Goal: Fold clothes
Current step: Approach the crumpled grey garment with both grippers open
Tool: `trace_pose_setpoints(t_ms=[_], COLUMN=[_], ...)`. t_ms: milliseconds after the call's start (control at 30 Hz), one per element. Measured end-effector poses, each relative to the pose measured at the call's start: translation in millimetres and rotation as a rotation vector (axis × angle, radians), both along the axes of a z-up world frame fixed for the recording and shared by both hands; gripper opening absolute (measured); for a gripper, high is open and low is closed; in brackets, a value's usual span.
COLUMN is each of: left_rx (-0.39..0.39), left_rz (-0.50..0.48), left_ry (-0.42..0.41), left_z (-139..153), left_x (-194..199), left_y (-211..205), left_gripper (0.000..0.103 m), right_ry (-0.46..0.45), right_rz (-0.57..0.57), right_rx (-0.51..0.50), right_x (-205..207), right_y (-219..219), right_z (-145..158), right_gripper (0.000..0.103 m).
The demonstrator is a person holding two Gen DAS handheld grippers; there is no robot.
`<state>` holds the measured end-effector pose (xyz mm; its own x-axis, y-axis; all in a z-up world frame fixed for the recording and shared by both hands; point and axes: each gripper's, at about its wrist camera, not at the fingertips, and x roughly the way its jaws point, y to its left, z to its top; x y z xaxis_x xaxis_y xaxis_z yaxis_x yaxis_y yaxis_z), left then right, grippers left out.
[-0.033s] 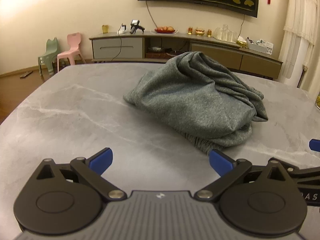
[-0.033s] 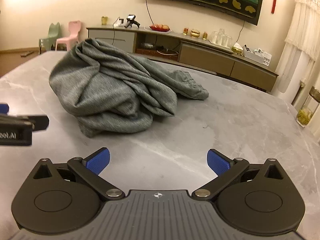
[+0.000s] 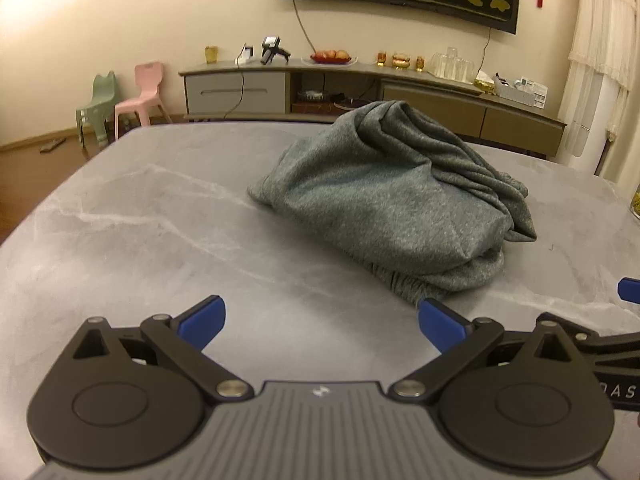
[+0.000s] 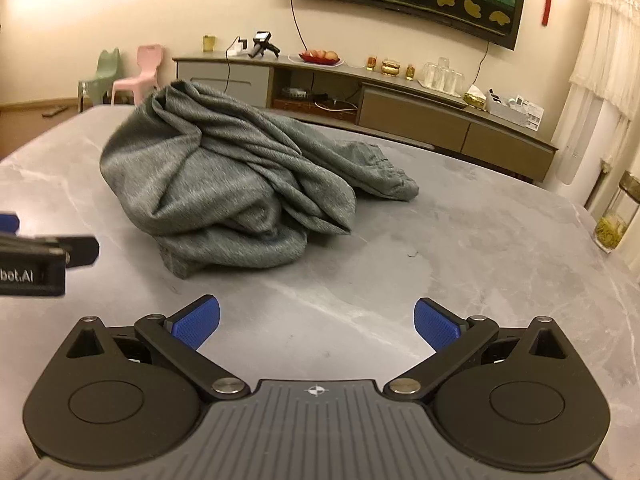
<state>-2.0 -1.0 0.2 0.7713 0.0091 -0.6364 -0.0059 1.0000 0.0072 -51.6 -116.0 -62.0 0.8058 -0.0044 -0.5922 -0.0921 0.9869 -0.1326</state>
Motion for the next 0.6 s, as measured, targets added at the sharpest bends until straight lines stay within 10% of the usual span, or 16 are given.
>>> trace_pose_setpoints(t_ms=[600], left_rx=[-0.011], left_rz=[-0.059], left_ry=[0.044], left_z=[5.6], left_x=[-11.6], left_y=[-6.9], left_gripper=[0.103], right_ry=[0.019], right_rz=[-0.047], right_rx=[0.108], right_x=[-0.6], right_y=[-5.2], right_z=[-6.7], right_gripper=[0.102])
